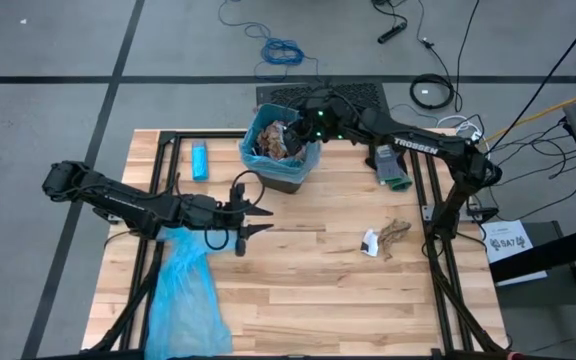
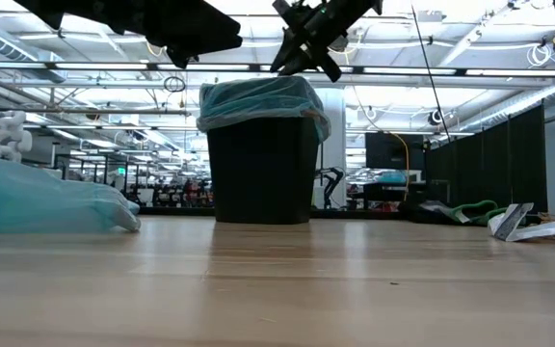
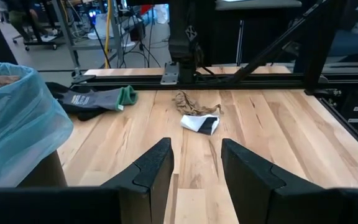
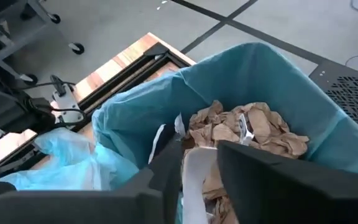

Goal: Place trash/remove bag and relplace
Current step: Put the white paper into the trash bin, then put the brown paper into the trash bin, then remove the blue trash bag from the black trash bin

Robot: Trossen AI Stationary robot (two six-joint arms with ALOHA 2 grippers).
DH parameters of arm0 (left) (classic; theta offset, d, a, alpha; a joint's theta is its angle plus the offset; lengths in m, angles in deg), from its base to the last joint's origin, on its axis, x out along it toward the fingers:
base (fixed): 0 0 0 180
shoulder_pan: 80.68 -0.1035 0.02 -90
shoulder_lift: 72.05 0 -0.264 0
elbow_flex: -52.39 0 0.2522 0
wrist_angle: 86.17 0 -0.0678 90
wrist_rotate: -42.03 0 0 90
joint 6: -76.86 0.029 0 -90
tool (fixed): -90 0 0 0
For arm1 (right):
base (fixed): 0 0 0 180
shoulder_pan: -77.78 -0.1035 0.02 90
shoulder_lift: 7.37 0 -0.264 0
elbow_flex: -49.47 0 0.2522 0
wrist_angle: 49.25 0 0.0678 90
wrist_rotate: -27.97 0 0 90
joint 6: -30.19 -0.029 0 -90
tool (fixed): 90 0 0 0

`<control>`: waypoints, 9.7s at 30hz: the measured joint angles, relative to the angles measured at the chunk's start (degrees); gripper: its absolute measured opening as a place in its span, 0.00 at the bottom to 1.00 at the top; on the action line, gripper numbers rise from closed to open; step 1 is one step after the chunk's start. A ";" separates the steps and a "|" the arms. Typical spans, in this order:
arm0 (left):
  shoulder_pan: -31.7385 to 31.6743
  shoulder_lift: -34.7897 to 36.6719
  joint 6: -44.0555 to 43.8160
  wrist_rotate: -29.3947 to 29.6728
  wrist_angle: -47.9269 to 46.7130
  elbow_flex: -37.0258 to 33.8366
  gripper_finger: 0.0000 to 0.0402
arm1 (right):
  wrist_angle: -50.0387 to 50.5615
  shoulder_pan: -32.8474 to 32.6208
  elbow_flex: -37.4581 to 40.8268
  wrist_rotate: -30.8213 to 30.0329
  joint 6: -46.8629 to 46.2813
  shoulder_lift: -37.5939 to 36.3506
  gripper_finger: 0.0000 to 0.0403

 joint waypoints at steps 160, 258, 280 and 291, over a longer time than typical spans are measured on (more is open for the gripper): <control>0.11 0.00 -3.05 0.04 -2.63 0.00 0.35 | 41.36 -53.92 45.36 -18.27 -91.46 -24.95 0.38; -3.80 0.00 0.41 1.59 -3.46 0.00 0.35 | 5.91 2.43 -7.54 2.86 5.31 7.08 0.41; -5.07 0.00 -4.41 6.15 -9.62 0.00 0.35 | 54.20 -22.82 -1.95 -30.25 -28.50 -16.27 0.43; -4.46 0.00 -6.00 2.44 -10.01 0.00 0.35 | 32.96 -44.74 39.08 -30.25 -55.09 -26.98 0.43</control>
